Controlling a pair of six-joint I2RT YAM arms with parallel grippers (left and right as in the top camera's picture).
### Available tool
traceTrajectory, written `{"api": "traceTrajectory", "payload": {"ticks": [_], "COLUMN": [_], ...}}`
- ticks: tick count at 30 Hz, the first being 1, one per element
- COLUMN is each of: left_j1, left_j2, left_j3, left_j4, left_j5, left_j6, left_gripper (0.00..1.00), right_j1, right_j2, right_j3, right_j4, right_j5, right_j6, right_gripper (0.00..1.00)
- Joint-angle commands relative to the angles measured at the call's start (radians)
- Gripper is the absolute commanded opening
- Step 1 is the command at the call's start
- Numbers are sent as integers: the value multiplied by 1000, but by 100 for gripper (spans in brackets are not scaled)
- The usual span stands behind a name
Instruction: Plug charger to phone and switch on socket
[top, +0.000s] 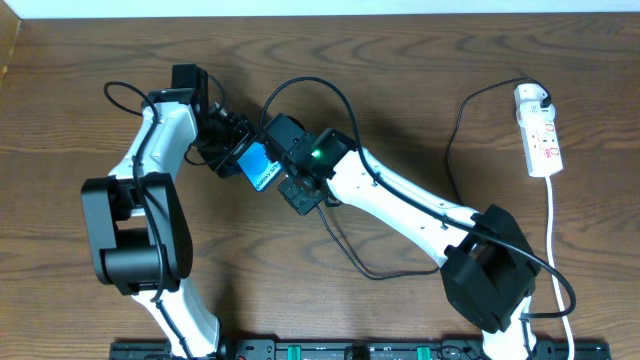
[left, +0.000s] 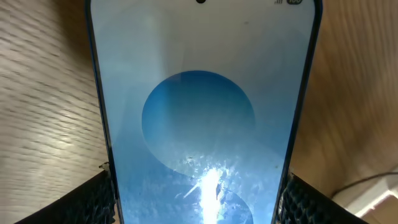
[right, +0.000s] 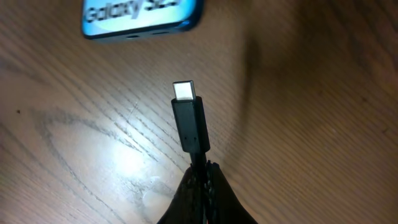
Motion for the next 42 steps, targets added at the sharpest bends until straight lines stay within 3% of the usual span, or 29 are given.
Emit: {"api": "traceTrajectory", "payload": {"ticks": [1,12,21,23,29,32,36,39,42], "left_j1": [3,-1,-93,-121,-153,-153,-153,-153,-153], "left_j2": [-99,-316,-337,-337,-337,-337,-337,-337,-337], "left_j3": [5,5,5,5,5,5,5,5,5], "left_j4": [-3,-6,-8,3,13,14,22,25,25], "left_j5": [-90,-183,-185,-193,-195,-195,-195,-194,-194], "left_j6": [34,33,-15,-23,-86,-135,-179,-198,-201], "left_gripper": [56,56,56,56,56,56,56,56,56], "right_j1": [-42,-214,-293,-306,-341,-358,-387,-429,-472], "right_j2": [7,12,14,19,23,23,23,23,23], "right_j3": [-5,-5,-5,-5,-5,-5,-4,-3,5], "right_j4": [8,56,61,68,77,93,105,111,108], "right_j5": [18,-84,-86,-87,-139,-210,-303,-413,-402], "right_j6": [102,218,487,505,433,373,349,350,356], "right_gripper": [1,1,1,10,63,70,89,98,99]}}
